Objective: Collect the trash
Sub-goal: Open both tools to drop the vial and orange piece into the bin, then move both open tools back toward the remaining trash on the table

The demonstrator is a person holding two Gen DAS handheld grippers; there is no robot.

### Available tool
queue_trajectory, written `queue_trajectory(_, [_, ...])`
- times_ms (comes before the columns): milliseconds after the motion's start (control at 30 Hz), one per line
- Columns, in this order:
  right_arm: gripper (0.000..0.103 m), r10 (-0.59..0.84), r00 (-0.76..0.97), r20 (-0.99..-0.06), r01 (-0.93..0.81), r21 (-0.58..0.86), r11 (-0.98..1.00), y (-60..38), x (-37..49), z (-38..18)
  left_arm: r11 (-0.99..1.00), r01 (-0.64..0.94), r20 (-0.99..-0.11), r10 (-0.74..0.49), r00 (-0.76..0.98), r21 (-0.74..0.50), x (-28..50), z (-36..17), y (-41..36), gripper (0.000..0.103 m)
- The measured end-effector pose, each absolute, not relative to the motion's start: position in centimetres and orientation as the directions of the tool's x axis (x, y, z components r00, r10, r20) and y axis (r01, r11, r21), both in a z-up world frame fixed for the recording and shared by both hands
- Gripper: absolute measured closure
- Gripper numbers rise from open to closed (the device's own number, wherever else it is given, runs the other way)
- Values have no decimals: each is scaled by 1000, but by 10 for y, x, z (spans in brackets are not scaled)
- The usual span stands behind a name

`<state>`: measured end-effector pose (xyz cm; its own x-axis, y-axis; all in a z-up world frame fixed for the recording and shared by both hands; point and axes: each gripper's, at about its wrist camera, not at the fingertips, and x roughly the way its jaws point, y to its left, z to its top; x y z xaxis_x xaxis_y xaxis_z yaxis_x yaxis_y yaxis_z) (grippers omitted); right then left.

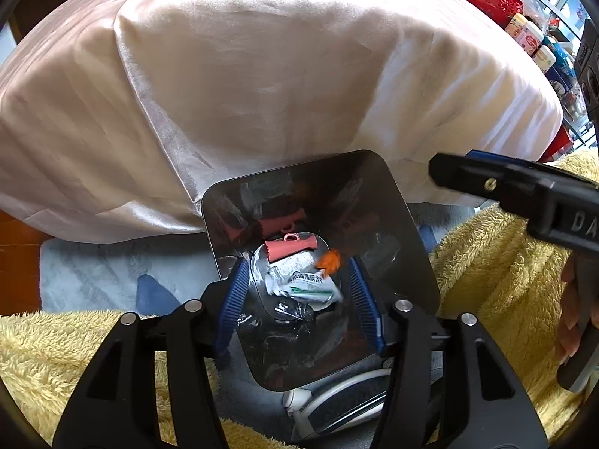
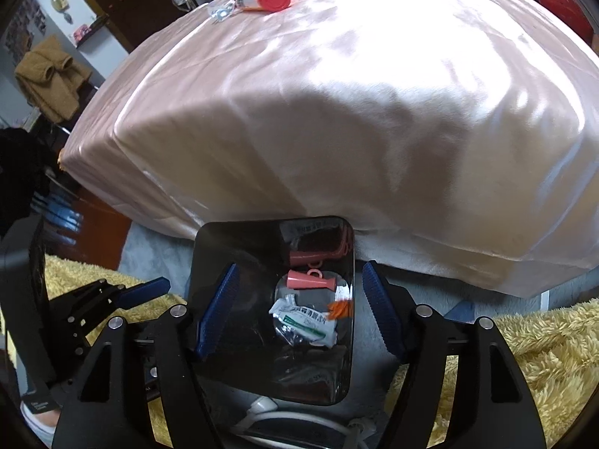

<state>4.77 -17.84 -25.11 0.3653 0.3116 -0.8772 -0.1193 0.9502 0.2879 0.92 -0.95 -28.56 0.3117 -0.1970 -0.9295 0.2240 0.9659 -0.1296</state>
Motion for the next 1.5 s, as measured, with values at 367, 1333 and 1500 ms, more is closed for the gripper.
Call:
queue_trajectory(367, [32, 271, 509, -817, -80, 268, 960, -210, 65, -192, 967, 227, -900, -199, 388, -116, 24, -245, -6, 43])
queue_trajectory(1333, [32, 181, 611, -770, -88, 161, 983, -235, 227, -141, 988, 140, -824, -132, 552, -64, 219, -148, -15, 19])
queue_trajectory(1500, [35, 194, 619, -761, -98, 171, 980, -232, 254, -145, 989, 137, -820, -125, 559, -58, 251, -149, -27, 19])
